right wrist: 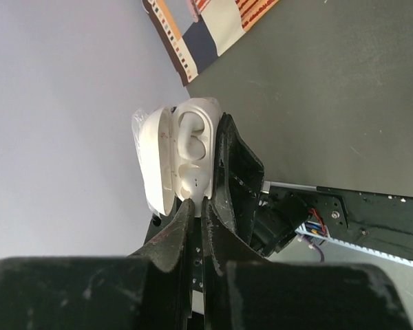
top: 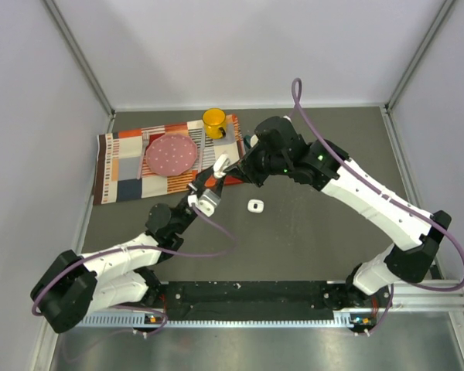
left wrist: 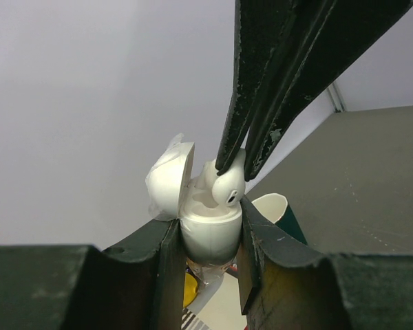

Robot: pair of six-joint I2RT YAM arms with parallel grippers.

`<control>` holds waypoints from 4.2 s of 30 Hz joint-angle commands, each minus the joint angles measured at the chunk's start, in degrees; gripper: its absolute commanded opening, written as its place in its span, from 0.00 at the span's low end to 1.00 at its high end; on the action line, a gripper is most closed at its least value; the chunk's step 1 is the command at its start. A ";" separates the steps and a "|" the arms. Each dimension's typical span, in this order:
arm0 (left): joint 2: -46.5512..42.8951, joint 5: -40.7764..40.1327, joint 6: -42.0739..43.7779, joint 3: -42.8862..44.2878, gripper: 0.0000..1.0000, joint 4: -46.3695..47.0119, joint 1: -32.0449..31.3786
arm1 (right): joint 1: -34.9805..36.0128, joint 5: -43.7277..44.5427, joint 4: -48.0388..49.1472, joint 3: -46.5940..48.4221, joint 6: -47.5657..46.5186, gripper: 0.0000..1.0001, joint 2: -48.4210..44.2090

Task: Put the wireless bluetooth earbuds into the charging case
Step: Place the earbud in the charging case, then close the charging case.

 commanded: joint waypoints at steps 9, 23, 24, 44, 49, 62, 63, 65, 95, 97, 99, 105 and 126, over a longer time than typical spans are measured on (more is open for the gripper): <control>-0.02 2.03 0.35 2.89 0.00 2.91 -0.54 | 1.15 0.22 0.25 3.72 1.00 0.00 1.94; 0.08 3.79 -0.44 4.12 0.00 3.44 -0.81 | 1.15 -2.33 0.07 3.01 2.06 0.00 5.18; -0.01 3.87 -0.61 4.12 0.00 3.35 -0.81 | 1.15 -2.41 0.07 3.19 1.71 0.00 5.45; 0.07 -0.42 -6.93 2.80 0.00 6.25 -0.81 | 1.24 8.39 5.34 -0.50 -5.59 0.42 -4.47; 0.60 -2.71 -9.66 2.45 0.00 8.54 -0.81 | 1.24 9.53 9.12 -2.25 -10.41 0.43 -6.85; -8.27 13.44 -38.99 7.63 0.00 -7.37 5.42 | 1.24 11.67 35.74 -22.73 -39.49 0.43 -25.47; -8.62 17.55 -40.67 8.07 0.00 -7.98 5.87 | 1.32 10.60 38.37 -25.61 -43.69 0.42 -27.48; -9.33 21.96 -44.37 9.91 0.00 -9.39 7.09 | 1.24 7.54 42.51 -27.22 -46.79 0.40 -28.73; -3.09 42.98 -57.04 15.19 0.00 -8.16 7.81 | 1.24 1.80 35.67 -21.51 -58.50 0.28 -23.29; -3.00 44.03 -57.74 15.28 0.00 -7.81 7.81 | 1.15 2.33 35.32 -21.16 -58.15 0.30 -22.50; -2.91 44.57 -58.35 15.54 0.00 -7.72 7.81 | 1.06 1.72 34.97 -20.81 -57.71 0.32 -21.71; -2.65 45.09 -58.62 15.72 0.00 -7.19 7.81 | -2.00 -5.28 34.87 -20.01 -51.39 0.87 -19.42; -4.32 43.43 -56.16 14.31 0.00 -8.07 7.81 | -11.69 -17.04 35.24 -22.84 -42.40 0.99 -17.04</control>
